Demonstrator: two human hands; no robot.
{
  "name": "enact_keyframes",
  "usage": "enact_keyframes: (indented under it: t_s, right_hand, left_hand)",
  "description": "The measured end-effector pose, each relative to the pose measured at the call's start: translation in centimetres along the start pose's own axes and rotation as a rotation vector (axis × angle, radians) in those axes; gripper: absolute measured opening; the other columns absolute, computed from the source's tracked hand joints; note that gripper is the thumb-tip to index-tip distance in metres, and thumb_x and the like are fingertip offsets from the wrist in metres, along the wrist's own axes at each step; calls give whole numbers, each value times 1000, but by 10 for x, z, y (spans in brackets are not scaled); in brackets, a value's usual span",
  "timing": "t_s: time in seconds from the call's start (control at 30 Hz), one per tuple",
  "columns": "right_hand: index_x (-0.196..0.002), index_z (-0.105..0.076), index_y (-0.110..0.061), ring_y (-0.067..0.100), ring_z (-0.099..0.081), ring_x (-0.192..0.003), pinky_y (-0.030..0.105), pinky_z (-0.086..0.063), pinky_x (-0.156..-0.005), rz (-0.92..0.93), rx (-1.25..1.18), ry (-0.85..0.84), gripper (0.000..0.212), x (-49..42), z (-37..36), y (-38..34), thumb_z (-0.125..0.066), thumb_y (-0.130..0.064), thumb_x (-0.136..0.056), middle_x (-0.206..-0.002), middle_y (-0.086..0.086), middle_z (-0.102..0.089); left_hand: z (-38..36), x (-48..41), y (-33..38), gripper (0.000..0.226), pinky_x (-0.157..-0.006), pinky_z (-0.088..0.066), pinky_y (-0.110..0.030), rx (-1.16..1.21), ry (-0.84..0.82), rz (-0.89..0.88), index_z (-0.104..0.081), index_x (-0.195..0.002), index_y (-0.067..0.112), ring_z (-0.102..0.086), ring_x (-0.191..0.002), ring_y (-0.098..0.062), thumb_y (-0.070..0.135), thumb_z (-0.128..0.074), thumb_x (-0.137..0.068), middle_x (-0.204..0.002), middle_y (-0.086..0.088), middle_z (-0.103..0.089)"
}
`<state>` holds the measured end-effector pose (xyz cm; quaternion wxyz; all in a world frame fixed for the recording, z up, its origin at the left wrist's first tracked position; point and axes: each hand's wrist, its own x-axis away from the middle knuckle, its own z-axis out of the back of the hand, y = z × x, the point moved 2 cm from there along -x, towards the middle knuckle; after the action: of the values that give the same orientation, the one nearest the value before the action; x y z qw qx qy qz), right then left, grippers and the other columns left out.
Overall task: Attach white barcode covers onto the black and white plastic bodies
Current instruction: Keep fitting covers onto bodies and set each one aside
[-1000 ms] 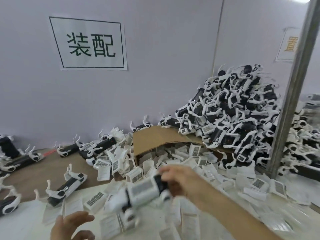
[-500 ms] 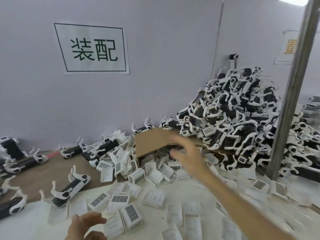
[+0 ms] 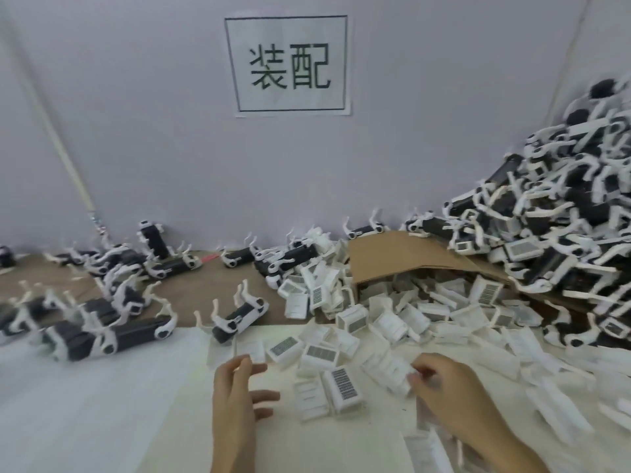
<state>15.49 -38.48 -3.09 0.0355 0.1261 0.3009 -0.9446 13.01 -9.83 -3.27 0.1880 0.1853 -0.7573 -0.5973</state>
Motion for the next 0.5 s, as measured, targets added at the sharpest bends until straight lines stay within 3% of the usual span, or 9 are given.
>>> enact_keyframes:
  t_s: [0.07,0.17,0.33,0.43,0.5]
  right_hand:
    - [-73,-64,-28,0,-62,-74,28,-51,-68,13,-73,37,19,1,2,-2,-70,-20,-89,-75,-18,-67]
    - [-78,-62,-32,0,-63,-75,27,-50,-67,14,-167,82,25,3,6,-6,-71,-10,-87,-75,-17,-67]
    - [-82,-58,-30,1,-67,-65,16,-48,-57,36,-264,123,36,7,10,-13,-68,4,-85,-79,-16,-70]
    - [-82,-53,-35,7,-69,-57,11,-46,-52,61,-313,152,46,10,12,-18,-63,10,-85,-80,-17,-71]
    - [-79,-50,-41,9,-67,-53,12,-45,-51,82,-301,149,53,9,12,-19,-63,10,-85,-74,-13,-69]
  left_hand:
    - [9,-7,1,7,-58,-45,-36,30,71,-5,-54,-107,23,-67,-71,-30,26,-49,-104,-110,-3,-67]
    - [19,-16,-1,22,-64,-49,-36,90,137,-15,-48,-125,20,-68,-84,-28,25,-50,-103,-126,-2,-56]
    - [22,-20,-11,39,-70,-52,-34,56,141,-57,-40,-138,22,-69,-92,-24,21,-55,-102,-135,1,-47]
    - [16,-30,-13,59,-72,-50,-32,-156,117,-116,-31,-150,23,-67,-95,-21,19,-59,-99,-146,5,-40]
    - [10,-39,-5,68,-81,-46,-34,-418,110,-238,-27,-154,23,-62,-106,-21,18,-62,-96,-154,7,-35]
